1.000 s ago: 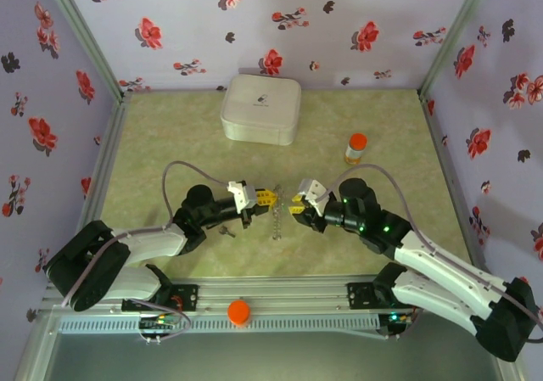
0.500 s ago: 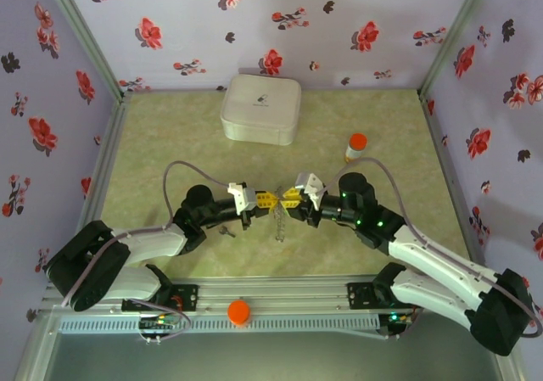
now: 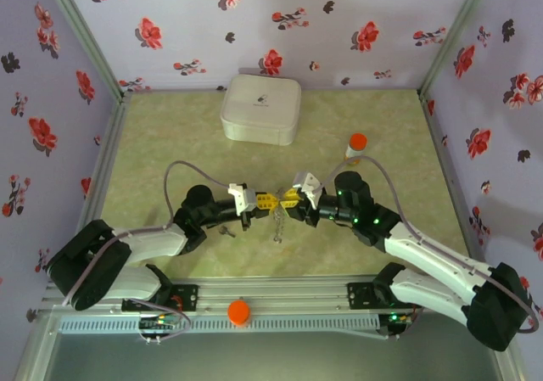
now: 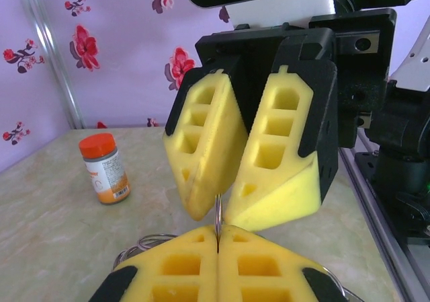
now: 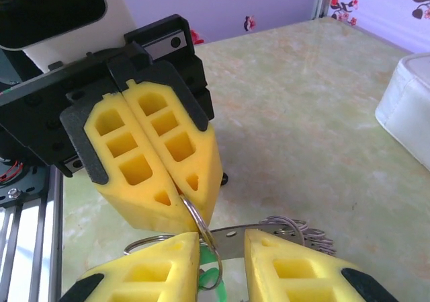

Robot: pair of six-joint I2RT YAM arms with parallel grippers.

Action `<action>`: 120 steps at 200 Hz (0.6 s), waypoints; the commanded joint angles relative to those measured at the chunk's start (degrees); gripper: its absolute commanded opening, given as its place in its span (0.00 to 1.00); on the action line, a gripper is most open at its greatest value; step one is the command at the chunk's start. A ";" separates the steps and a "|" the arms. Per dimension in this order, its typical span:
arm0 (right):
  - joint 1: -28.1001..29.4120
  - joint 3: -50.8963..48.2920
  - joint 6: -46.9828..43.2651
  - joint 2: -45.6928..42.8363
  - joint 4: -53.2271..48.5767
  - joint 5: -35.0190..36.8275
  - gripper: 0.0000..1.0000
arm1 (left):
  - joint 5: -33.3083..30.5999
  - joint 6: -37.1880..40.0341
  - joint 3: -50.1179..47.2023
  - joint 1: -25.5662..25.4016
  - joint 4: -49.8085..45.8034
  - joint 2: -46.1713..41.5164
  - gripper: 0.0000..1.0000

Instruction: Put the keys on the keyring

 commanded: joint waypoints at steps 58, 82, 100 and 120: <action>-0.67 2.88 1.55 1.78 2.37 -9.54 0.17 | 1.94 -1.53 1.26 -0.18 3.38 0.46 0.00; -0.62 3.30 1.28 2.31 2.41 -10.48 0.08 | 1.86 -2.13 1.04 -0.16 2.75 0.03 0.00; -0.62 4.35 -0.09 2.41 0.42 -10.51 0.00 | -0.15 -2.42 0.27 -0.16 2.49 -0.79 0.09; -0.53 7.37 -2.95 3.04 -5.51 -10.41 0.00 | -2.15 -1.83 -0.41 -0.12 0.00 -2.77 0.18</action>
